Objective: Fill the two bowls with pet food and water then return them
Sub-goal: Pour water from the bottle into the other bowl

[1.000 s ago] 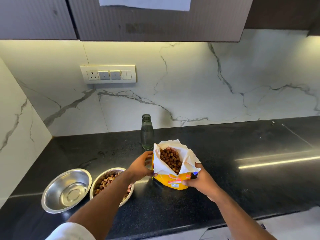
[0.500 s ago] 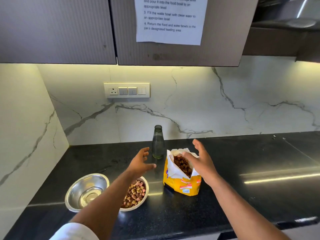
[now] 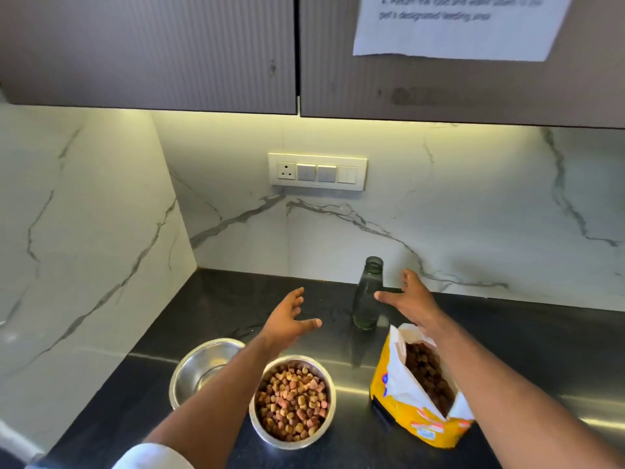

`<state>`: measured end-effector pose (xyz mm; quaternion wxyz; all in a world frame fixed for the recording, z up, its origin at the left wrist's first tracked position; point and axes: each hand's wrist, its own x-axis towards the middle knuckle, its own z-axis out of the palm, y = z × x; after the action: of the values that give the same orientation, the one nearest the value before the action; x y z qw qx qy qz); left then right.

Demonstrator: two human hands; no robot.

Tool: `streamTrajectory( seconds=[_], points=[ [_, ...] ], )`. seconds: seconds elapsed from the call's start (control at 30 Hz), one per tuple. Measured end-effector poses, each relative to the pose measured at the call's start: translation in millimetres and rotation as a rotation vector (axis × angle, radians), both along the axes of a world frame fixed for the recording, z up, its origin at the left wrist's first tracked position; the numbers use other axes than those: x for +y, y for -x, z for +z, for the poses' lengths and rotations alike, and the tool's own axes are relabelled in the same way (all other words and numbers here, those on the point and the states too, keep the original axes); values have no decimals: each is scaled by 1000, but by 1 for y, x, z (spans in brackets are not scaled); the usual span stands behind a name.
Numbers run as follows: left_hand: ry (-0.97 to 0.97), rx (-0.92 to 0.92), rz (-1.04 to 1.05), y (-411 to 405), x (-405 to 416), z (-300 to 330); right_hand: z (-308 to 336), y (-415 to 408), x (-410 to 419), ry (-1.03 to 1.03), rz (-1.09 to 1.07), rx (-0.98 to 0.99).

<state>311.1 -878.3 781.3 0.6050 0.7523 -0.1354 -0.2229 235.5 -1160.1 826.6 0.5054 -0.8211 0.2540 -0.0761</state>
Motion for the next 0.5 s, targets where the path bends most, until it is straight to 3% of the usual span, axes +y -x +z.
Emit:
streamTrajectory(
  seconds=[0.3, 0.5],
  points=[
    [-27, 57, 22, -44, -49, -21, -57, -74, -28, -109, 128, 107],
    [-61, 74, 44, -58, -76, -31, -84, -92, -30, -93, 52, 64]
  ],
)
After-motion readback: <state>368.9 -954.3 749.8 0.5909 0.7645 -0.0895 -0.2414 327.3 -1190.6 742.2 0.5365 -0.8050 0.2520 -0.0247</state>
